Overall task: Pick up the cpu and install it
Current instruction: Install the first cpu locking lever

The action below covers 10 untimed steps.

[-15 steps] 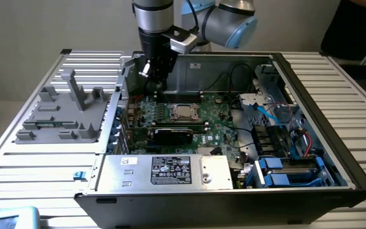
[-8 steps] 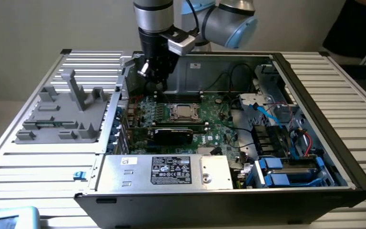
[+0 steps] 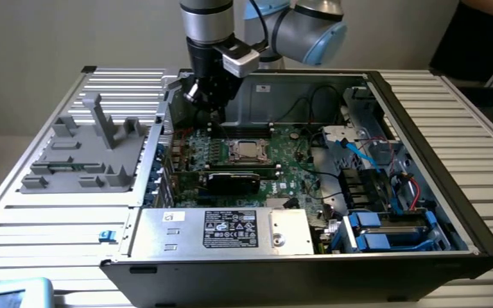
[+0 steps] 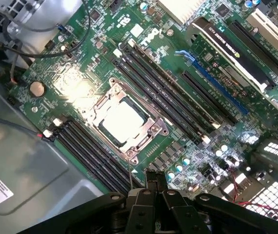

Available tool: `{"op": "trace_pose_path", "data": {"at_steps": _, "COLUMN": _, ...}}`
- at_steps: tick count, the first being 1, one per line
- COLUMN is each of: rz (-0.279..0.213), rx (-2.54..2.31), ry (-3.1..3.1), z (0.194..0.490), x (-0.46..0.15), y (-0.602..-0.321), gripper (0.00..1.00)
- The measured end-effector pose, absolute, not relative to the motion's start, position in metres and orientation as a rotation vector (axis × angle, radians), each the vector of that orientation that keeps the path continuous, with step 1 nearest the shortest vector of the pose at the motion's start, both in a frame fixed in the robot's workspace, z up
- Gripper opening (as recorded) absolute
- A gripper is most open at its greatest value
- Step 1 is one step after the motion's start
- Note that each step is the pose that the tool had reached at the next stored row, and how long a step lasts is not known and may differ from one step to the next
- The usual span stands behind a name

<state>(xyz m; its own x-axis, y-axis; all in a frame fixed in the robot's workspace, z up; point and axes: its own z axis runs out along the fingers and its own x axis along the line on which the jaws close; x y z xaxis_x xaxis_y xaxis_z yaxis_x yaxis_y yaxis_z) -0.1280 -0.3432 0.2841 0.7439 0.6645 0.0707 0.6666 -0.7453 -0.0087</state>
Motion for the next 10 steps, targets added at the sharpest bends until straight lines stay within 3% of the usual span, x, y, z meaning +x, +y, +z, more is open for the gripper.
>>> {"op": "trace_pose_path", "data": {"at_steps": 10, "rz": -0.102, "rx": -2.980, "ry": -0.896, "z": 0.2841, "x": -0.1280, "y": -0.3432, "gripper": 0.11}}
